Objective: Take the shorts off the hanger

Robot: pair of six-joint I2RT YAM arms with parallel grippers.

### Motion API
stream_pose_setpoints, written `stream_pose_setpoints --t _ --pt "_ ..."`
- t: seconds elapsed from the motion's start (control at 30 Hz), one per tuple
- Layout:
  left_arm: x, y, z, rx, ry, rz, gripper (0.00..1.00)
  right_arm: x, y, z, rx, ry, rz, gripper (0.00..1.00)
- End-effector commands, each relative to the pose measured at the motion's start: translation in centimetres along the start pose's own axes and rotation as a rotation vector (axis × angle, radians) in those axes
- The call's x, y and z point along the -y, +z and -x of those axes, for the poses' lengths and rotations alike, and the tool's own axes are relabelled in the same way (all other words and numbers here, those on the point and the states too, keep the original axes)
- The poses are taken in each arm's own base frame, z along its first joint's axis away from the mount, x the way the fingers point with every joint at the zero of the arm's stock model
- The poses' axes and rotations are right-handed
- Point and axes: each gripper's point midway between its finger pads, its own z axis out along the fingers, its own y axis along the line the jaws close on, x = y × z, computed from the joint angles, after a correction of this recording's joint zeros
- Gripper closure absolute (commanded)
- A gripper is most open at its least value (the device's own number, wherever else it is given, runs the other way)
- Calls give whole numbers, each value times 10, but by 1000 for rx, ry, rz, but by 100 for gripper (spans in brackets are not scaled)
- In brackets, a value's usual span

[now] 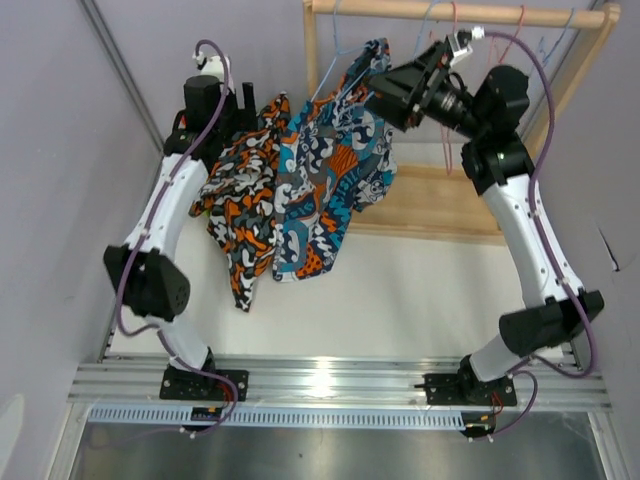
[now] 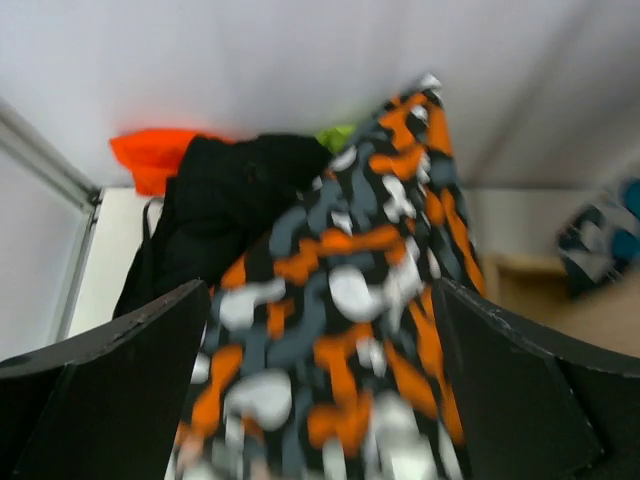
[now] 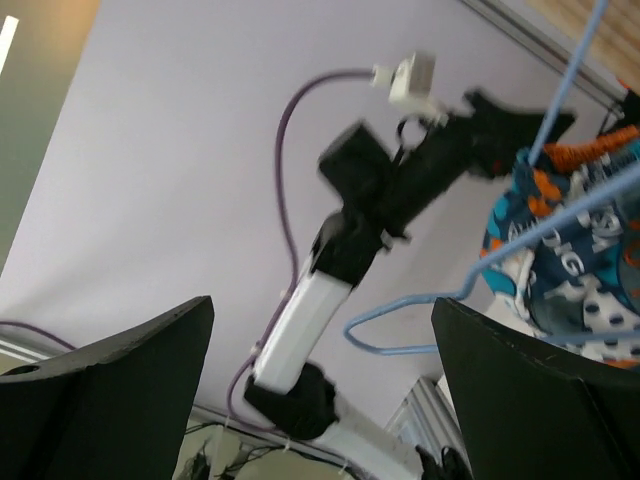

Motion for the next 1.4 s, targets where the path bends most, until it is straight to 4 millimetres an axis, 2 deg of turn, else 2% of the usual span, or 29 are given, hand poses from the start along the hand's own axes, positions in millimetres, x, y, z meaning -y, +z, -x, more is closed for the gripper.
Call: stream_pose_setpoints --t 0.0,0.03,0.07,0.1,0.13,0.17,0.23,0.27,0.3,0.4,0.53,0.57,0.6,0.63,0.67,0.7,0.73,0.77,0.8,0.83,0.87,0.9,1.03,1.07,1.17,1.23,1.27,1.37 --pt "7 -101 84 288 -28 -40 1 9 21 13 -5 -25 1 1" --pt "8 -119 71 293 -22 -56 1 -1 23 19 9 -43 17 1" --pt "6 -138 88 349 -31 -62 1 -1 27 21 9 -50 19 0" --pt "6 -140 72 326 -22 -66 1 6 28 20 1 -30 -17 1" --pt "1 -155 67 336 -22 -62 1 14 32 24 10 -29 -47 0" --pt "-3 -163 68 357 -23 -54 1 13 31 24 12 -43 -57 1" --pt "-7 -165 47 334 -15 -42 1 19 30 23 30 -36 -65 1" --pt "-9 -177 50 356 -23 -43 1 25 26 18 33 -21 -74 1" --pt "-9 -175 40 337 -21 -44 1 24 24 18 42 -16 -74 1" --pt "-3 -183 35 332 -47 -84 1 19 23 16 69 -36 -73 1" --pt "5 -190 31 323 -91 -124 1 4 39 19 67 -44 11 1" --pt "7 -194 28 326 -95 -133 1 15 49 21 61 -40 14 1" --pt "10 -198 30 337 -101 -145 1 1 55 25 70 -78 59 1" --pt "11 -200 27 335 -103 -149 1 3 61 27 69 -82 60 2" --pt "11 -204 25 341 -107 -153 1 25 75 28 55 -65 37 2" --pt "11 -206 24 338 -109 -156 1 9 80 33 66 -97 71 2" --pt "11 -206 19 328 -115 -154 1 22 87 32 56 -87 35 3" --pt "10 -211 20 335 -119 -158 1 48 101 32 51 -73 3 4" --pt "10 -212 17 329 -121 -158 1 36 104 37 64 -101 21 5" --pt "10 -212 10 315 -123 -159 1 50 109 36 61 -106 -20 5" --pt "10 -215 10 319 -125 -163 1 72 119 39 84 -105 -66 5" --pt "8 -222 12 332 -130 -165 1 68 122 40 96 -130 -67 6" --pt "6 -231 2 329 -137 -170 1 113 129 40 129 -193 -214 7" --pt "6 -229 -6 314 -132 -168 1 123 129 44 156 -206 -258 7" --pt "5 -234 -8 318 -129 -171 1 135 128 38 155 -237 -312 7" --pt "4 -234 -9 317 -125 -169 1 127 126 38 168 -255 -304 7" --pt "5 -233 -11 314 -126 -169 1 133 127 34 168 -259 -322 7" --pt "6 -233 -10 316 -131 -176 1 134 130 33 177 -260 -315 7"
